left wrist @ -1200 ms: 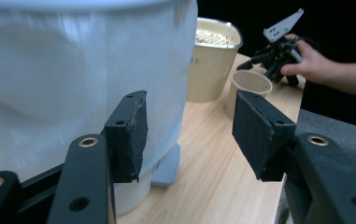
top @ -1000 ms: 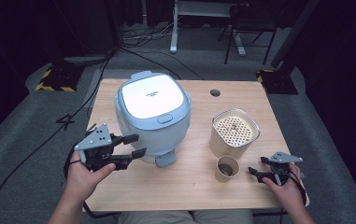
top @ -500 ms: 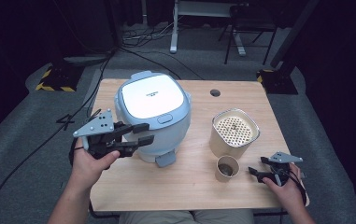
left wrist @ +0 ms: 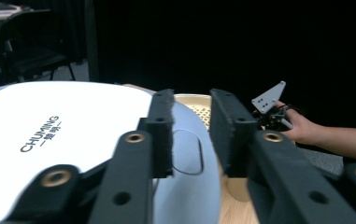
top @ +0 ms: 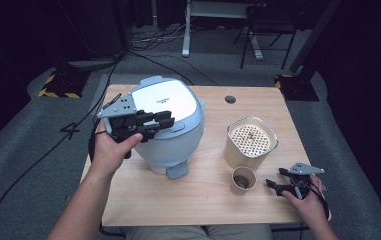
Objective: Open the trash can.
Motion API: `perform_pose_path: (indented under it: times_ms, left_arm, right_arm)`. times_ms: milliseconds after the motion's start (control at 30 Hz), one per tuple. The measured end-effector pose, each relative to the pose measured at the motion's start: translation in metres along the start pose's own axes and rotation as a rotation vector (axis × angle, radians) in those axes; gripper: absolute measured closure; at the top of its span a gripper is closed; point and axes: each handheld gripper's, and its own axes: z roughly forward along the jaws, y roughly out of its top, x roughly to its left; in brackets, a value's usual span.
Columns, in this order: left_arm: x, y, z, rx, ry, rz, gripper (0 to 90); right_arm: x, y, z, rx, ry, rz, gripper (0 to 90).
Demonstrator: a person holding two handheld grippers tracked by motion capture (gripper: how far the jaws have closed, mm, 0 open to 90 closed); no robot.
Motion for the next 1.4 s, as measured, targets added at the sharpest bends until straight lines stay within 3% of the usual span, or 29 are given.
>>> perform_pose_path:
  times_ms: [100, 267, 433, 600, 800, 867, 933, 1000, 1067, 1133, 1300, 1400]
  left_arm:
    - [0.000, 0.000, 0.008, 0.048, -0.012, 0.003, 83.0]
    - [-0.002, 0.001, 0.016, 0.107, 0.004, 0.024, 89.3]
    - [-0.010, 0.004, 0.019, 0.174, 0.066, 0.078, 89.3]
    - [-0.017, 0.008, 0.020, 0.214, 0.091, 0.111, 89.4]
    - [-0.017, 0.009, 0.021, 0.236, 0.085, 0.108, 89.9]
    - [-0.018, 0.010, 0.022, 0.251, 0.102, 0.123, 90.0]
    - [-0.017, 0.009, 0.023, 0.244, 0.070, 0.111, 89.9]
    - [-0.017, 0.007, 0.024, 0.212, 0.041, 0.088, 82.8]
    - [-0.019, 0.006, 0.023, 0.193, 0.060, 0.098, 66.0]
    - [-0.022, 0.005, 0.021, 0.186, 0.067, 0.097, 55.1]
    - [-0.037, -0.003, 0.007, 0.129, -0.009, 0.103, 45.5]
    - [-0.045, -0.009, -0.001, 0.126, -0.013, 0.111, 42.5]
  right_arm:
    - [0.000, 0.000, 0.000, 0.000, 0.002, -0.003, 24.8]
    - [-0.001, 0.000, 0.000, -0.001, 0.007, -0.005, 24.8]
    - [-0.001, 0.000, 0.000, -0.001, 0.008, -0.006, 24.8]
    - [-0.001, 0.000, 0.000, -0.001, 0.009, -0.006, 24.8]
    - [-0.001, 0.000, 0.000, 0.000, 0.006, -0.006, 24.8]
    - [-0.001, 0.000, 0.000, 0.000, 0.005, -0.007, 24.8]
    - [0.000, 0.000, 0.000, 0.000, 0.006, -0.007, 24.8]
    - [0.000, 0.000, 0.000, 0.000, 0.006, -0.008, 24.8]
    - [-0.001, 0.000, 0.000, 0.000, 0.006, -0.007, 24.8]
    - [-0.001, 0.000, 0.000, 0.000, 0.007, -0.008, 24.8]
    - [-0.001, 0.000, 0.000, 0.000, 0.006, -0.008, 24.8]
    - [0.000, 0.000, -0.001, 0.000, 0.007, -0.009, 24.8]
